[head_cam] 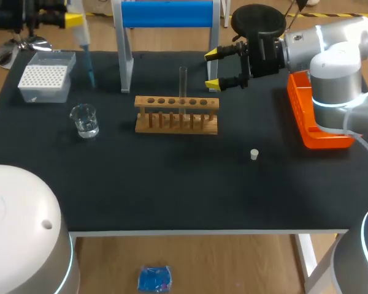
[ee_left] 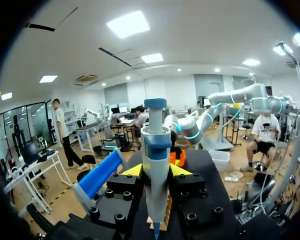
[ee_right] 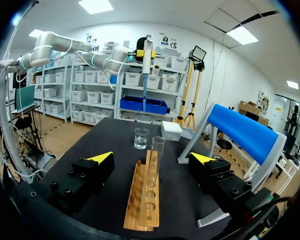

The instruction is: Invert the test tube, pick up the pipette, mount the tip to pipette, aspirate from beaker and dispense into the tube, eject the tip, return the pipette, and cap with the stopper.

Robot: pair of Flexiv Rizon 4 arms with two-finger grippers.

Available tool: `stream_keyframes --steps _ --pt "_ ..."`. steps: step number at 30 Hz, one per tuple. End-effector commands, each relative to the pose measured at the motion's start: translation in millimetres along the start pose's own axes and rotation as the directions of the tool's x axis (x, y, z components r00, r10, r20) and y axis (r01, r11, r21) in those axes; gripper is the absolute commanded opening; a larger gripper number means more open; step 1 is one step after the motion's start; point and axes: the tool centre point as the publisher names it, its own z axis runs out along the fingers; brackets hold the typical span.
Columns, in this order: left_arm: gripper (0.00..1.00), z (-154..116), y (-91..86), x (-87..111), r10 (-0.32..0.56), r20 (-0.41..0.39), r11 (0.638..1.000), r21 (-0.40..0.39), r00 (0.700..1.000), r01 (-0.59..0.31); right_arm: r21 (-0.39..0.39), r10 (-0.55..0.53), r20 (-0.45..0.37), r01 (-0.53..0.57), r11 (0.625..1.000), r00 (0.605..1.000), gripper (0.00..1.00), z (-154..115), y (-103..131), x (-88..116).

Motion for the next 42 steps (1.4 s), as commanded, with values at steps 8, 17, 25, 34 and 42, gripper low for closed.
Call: stream_keyframes --steps 8,17,25,34,42 --pt "0.0 72 -52.5 -23.2 -0.049 -0.092 0.998 -0.036 0.995 0.045 0.0 -0.001 0.0 0.001 1.0 1.0 1.0 1 0 0" --pt "0.0 112 -73.9 -28.5 -0.088 -0.152 0.996 -0.006 0.984 0.089 0.0 -0.001 0.0 0.001 1.0 1.0 1.0 1 0 0" --pt "0.0 137 -83.6 -31.7 -0.088 -0.185 0.996 0.016 0.979 0.093 0.0 -0.001 0.0 0.001 1.0 1.0 1.0 1 0 0" --pt "0.0 173 -86.1 -29.4 -0.096 -0.223 0.993 0.04 0.97 0.107 0.0 -0.001 0.0 0.001 1.0 1.0 1.0 1 0 0" --pt "0.0 198 -86.4 -29.7 -0.094 -0.25 0.993 0.051 0.964 0.11 0.0 -0.001 0.0 0.001 1.0 1.0 1.0 1 0 0"
